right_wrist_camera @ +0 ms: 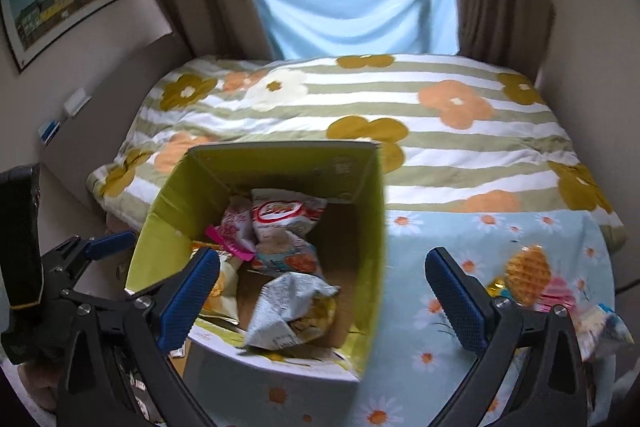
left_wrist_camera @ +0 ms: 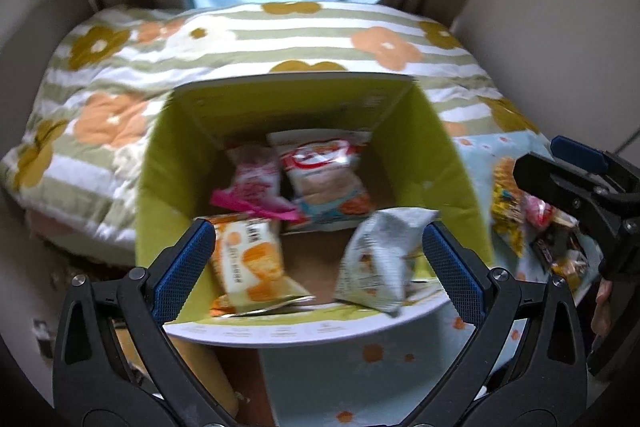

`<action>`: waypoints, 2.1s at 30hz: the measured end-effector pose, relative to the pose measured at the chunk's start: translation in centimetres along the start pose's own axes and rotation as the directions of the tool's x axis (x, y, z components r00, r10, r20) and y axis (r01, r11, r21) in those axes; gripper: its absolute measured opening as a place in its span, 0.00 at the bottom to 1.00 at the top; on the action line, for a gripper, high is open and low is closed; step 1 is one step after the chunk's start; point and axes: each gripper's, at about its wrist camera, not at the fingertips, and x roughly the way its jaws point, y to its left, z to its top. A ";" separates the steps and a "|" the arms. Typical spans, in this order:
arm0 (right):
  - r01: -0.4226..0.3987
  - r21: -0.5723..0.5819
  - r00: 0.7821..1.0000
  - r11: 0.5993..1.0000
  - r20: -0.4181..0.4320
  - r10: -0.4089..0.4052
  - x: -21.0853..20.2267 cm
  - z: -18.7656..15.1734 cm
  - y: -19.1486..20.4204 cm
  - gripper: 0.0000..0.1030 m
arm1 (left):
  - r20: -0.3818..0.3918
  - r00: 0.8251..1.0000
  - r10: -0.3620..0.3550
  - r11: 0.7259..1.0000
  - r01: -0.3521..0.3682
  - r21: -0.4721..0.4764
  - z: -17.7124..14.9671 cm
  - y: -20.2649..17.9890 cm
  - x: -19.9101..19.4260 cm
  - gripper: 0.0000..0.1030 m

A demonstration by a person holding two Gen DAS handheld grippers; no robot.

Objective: Organize snacks
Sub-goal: 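Move both tools back to the remaining snack pile on the table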

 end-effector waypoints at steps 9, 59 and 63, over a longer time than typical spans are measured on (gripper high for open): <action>0.052 0.068 0.997 0.996 0.046 -0.055 -5.1 -2.6 -6.7 0.99 | 0.025 0.999 -0.045 0.997 0.043 0.067 -0.1 -7.6 -0.8 0.99; 0.079 0.766 0.997 0.638 -0.057 -0.055 -2.7 -15.2 -37.4 0.99 | -0.401 0.868 -0.293 0.873 0.414 0.258 -1.3 -38.3 21.0 0.75; 0.082 0.792 0.997 0.605 -0.068 -0.046 -1.8 -15.8 -37.9 0.99 | -0.417 0.860 -0.293 0.866 0.424 0.266 -1.5 -38.6 21.8 0.74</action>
